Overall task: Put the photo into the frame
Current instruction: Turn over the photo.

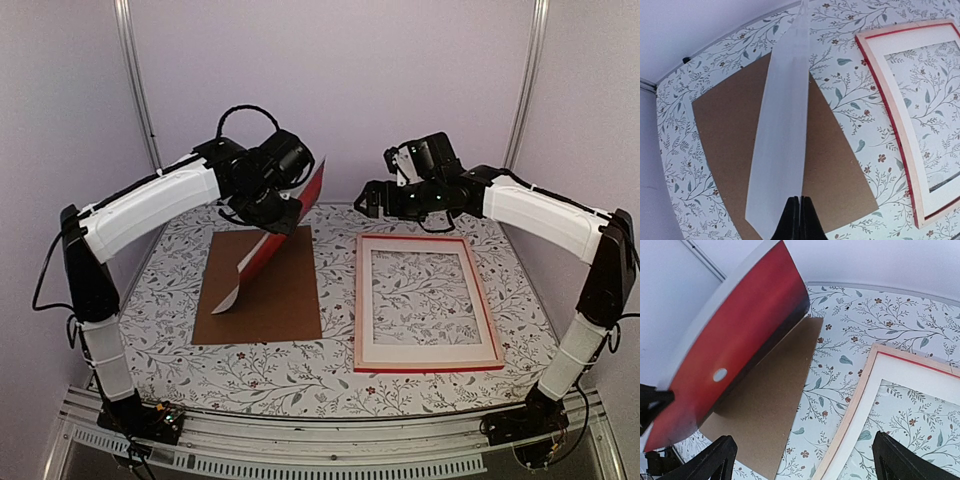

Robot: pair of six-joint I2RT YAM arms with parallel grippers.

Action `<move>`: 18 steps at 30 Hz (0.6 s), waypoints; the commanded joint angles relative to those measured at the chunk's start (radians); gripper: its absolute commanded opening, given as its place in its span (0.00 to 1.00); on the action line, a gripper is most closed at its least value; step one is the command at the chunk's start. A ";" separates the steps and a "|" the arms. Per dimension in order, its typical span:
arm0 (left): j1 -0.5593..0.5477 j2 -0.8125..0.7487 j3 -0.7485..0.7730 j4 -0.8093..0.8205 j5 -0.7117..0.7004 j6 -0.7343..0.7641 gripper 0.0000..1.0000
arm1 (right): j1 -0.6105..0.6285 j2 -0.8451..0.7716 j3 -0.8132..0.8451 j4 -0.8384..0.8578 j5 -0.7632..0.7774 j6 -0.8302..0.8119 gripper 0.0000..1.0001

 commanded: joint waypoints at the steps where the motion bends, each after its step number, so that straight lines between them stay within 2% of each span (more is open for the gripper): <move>1: -0.042 0.095 0.012 0.114 0.120 0.018 0.00 | -0.013 -0.044 -0.021 0.028 -0.046 0.043 0.99; 8: -0.077 0.183 0.007 0.190 0.173 -0.013 0.00 | -0.057 -0.038 -0.069 0.071 -0.103 0.089 0.99; 18: -0.112 0.138 -0.193 0.407 0.210 -0.099 0.00 | -0.081 0.033 -0.134 0.180 -0.132 0.188 0.99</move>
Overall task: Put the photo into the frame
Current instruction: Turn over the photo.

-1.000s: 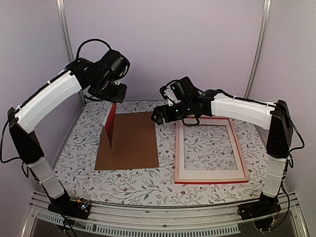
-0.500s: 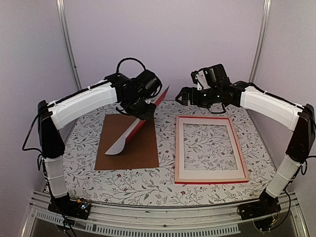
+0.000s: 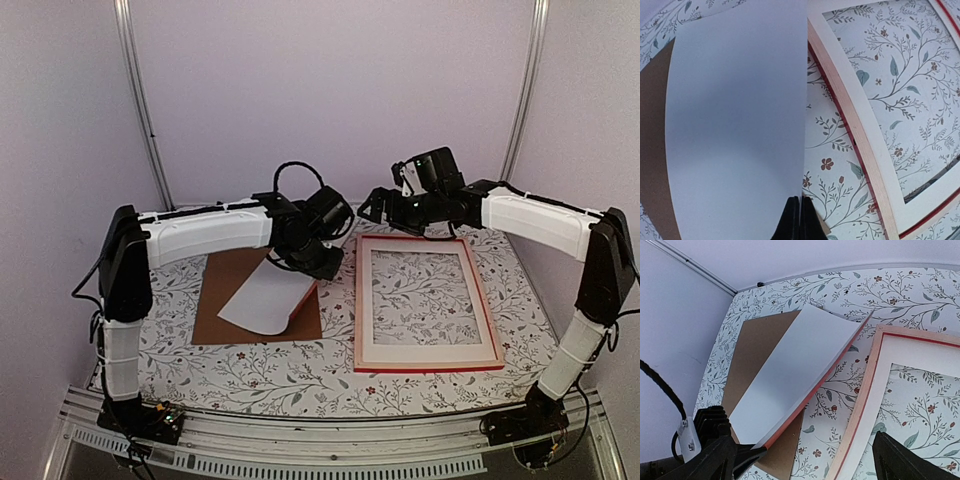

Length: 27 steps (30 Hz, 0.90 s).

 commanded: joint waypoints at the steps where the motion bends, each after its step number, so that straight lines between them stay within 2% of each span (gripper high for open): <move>1: -0.030 -0.056 -0.096 0.150 0.024 -0.055 0.00 | -0.013 0.056 -0.022 0.083 -0.057 0.067 0.99; 9: -0.050 -0.069 -0.181 0.259 0.036 -0.088 0.00 | -0.013 0.151 -0.037 0.125 -0.097 0.113 0.96; 19: -0.064 -0.045 -0.190 0.296 0.051 -0.092 0.01 | -0.012 0.241 -0.072 0.199 -0.172 0.164 0.90; 27: -0.080 -0.002 -0.180 0.314 0.066 -0.093 0.03 | -0.010 0.285 -0.094 0.238 -0.198 0.183 0.81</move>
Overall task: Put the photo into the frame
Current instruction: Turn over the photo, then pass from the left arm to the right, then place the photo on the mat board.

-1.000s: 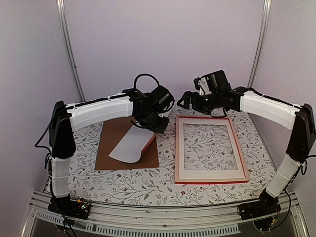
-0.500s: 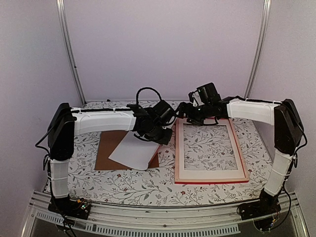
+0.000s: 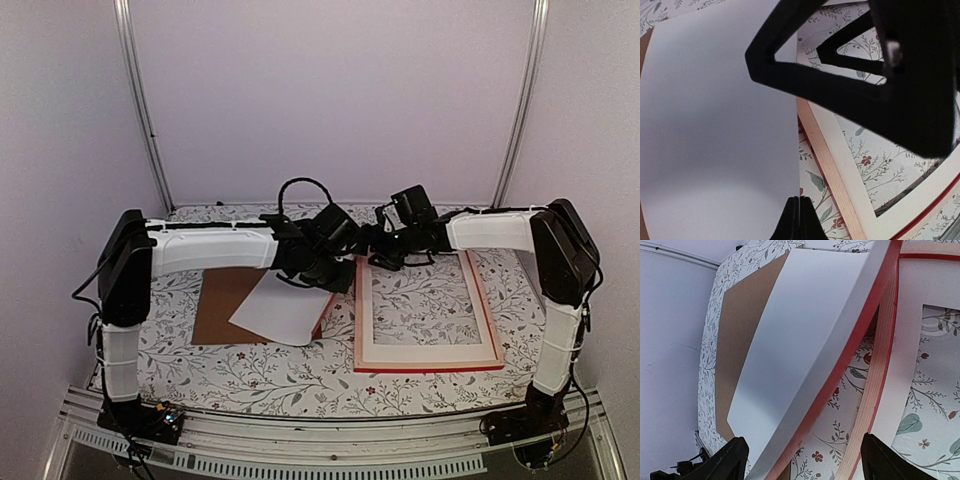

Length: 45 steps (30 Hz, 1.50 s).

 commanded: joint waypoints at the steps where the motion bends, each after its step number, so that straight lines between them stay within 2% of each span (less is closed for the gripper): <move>1: -0.028 0.025 0.006 0.043 0.020 -0.007 0.03 | -0.003 0.043 -0.020 0.054 -0.033 0.020 0.79; 10: -0.053 0.100 0.049 0.042 0.043 -0.004 0.07 | -0.003 0.064 -0.050 0.079 -0.037 0.031 0.67; 16: -0.059 0.125 0.060 0.043 0.051 -0.003 0.11 | -0.004 0.059 -0.066 0.076 -0.010 0.028 0.56; 29: -0.067 0.128 0.065 0.056 0.076 0.010 0.22 | -0.012 0.056 -0.065 0.053 0.037 -0.009 0.17; 31: -0.067 0.115 0.049 0.080 0.099 0.020 0.27 | -0.022 0.048 -0.061 0.036 0.038 -0.021 0.09; 34: -0.067 0.077 0.019 0.120 0.133 0.032 0.41 | -0.046 0.023 -0.064 0.000 0.036 -0.055 0.00; 38: -0.069 -0.003 -0.030 0.161 0.127 0.064 0.68 | -0.090 -0.025 -0.071 -0.081 0.022 -0.131 0.00; 41: -0.070 -0.082 -0.072 0.191 0.118 0.091 0.78 | -0.128 -0.075 -0.082 -0.163 0.007 -0.207 0.00; 45: -0.067 -0.183 -0.128 0.215 0.084 0.125 0.84 | -0.203 -0.147 -0.083 -0.300 0.003 -0.339 0.00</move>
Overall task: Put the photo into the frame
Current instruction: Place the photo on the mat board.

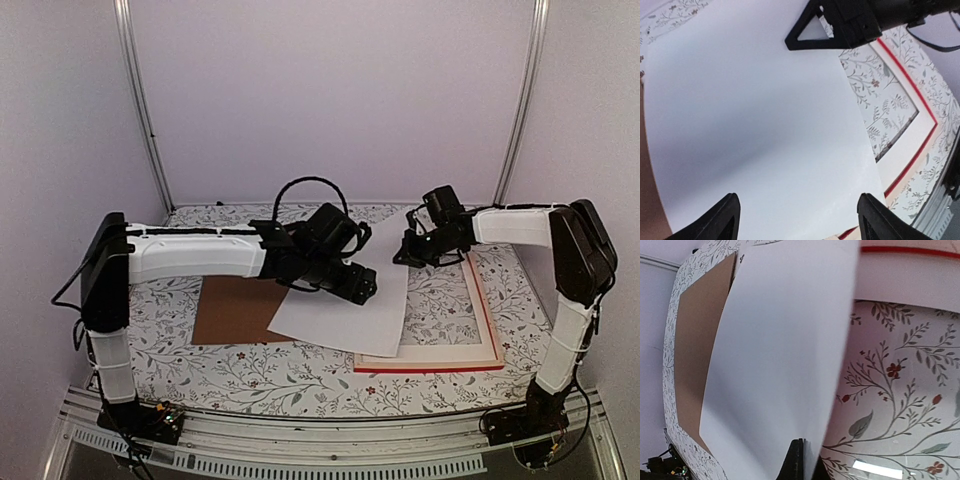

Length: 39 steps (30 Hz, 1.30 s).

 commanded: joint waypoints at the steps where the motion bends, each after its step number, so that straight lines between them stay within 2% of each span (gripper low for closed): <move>1: -0.012 -0.142 -0.044 0.073 -0.046 0.057 0.84 | -0.083 -0.118 -0.005 -0.194 -0.013 -0.181 0.00; 8: 0.031 -0.222 -0.086 0.048 -0.110 0.093 0.86 | -0.178 -0.197 -0.014 -0.408 0.079 -0.367 0.00; 18: 0.069 -0.210 -0.074 -0.011 -0.138 0.108 0.86 | -0.239 -0.245 -0.014 -0.500 0.202 -0.496 0.00; 28: 0.072 -0.202 -0.081 -0.016 -0.135 0.101 0.86 | -0.270 -0.177 0.077 -0.487 0.161 -0.622 0.00; 39: 0.075 -0.196 -0.094 -0.017 -0.144 0.089 0.86 | -0.276 -0.093 0.119 -0.460 0.136 -0.658 0.00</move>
